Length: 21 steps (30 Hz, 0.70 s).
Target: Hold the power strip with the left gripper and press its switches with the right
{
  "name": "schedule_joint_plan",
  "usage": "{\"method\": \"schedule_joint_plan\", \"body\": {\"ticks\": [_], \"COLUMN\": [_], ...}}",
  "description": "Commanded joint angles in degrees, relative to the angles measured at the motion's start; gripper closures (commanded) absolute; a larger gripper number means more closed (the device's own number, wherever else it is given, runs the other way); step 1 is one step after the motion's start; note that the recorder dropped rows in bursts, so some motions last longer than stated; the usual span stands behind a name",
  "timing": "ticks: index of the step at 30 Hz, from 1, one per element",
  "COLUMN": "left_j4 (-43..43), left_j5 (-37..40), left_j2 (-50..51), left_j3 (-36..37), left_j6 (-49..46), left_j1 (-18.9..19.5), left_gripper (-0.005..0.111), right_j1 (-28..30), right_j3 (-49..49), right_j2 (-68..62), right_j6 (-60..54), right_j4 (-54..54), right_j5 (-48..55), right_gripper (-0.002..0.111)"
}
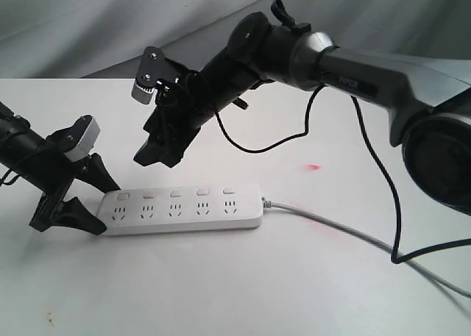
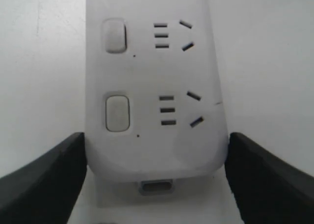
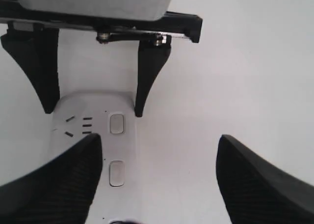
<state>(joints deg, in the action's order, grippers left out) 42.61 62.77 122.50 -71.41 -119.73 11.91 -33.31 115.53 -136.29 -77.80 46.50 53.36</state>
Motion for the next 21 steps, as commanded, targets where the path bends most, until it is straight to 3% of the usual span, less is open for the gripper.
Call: {"method": "schedule_joint_plan", "body": {"ticks": [1,21], "left_j4": [0.4,0.4], "left_j5": [0.2,0.2], "left_j2": [-0.1,-0.1], "left_j3": [-0.3,-0.3], "left_j6": [-0.2,-0.2], "left_j1": [-0.2,-0.2], "left_gripper": [0.07,0.07], "right_j1": [-0.5,-1.7], "right_j3": [-2.5,-5.5], "right_j2": [-0.1,-2.6], "right_j6": [-1.4,-1.4], "right_j4": [0.1,-2.3], "right_j5": [-1.7,-7.7], "right_gripper": [0.046,0.046]}}
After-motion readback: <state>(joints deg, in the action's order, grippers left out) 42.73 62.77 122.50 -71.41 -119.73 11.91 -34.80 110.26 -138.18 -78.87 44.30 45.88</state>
